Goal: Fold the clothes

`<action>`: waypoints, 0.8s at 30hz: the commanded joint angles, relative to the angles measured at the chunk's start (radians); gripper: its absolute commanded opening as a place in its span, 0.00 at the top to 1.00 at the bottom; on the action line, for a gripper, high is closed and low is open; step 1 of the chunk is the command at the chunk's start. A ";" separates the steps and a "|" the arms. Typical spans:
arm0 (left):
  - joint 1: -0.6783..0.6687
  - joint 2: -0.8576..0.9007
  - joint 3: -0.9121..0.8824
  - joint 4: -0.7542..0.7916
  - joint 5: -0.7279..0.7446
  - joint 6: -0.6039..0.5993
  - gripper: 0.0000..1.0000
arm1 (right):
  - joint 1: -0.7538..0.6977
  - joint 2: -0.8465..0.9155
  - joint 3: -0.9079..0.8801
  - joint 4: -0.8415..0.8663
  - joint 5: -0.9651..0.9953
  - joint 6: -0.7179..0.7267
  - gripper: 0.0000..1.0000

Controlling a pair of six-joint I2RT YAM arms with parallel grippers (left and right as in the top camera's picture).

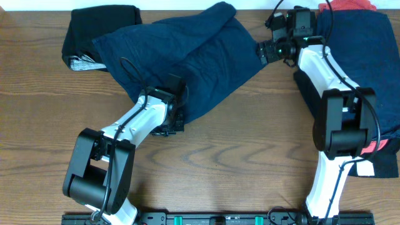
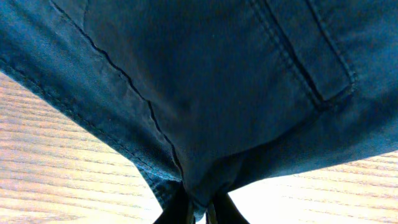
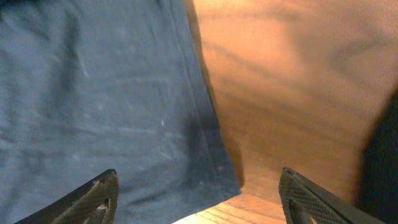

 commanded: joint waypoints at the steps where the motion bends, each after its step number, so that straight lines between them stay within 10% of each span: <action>1: -0.001 0.010 -0.008 -0.003 -0.018 -0.009 0.94 | 0.004 0.032 0.011 -0.002 -0.016 0.021 0.18; 16: -0.001 0.010 -0.008 0.008 -0.019 -0.009 0.94 | 0.022 0.102 0.011 -0.003 -0.009 0.043 0.31; 19: -0.001 0.010 -0.008 0.010 -0.018 -0.009 0.94 | 0.022 0.102 0.011 -0.015 0.012 0.044 0.45; 24: 0.000 0.005 -0.008 0.021 -0.018 -0.009 0.94 | 0.021 0.099 0.012 -0.037 0.029 0.107 0.99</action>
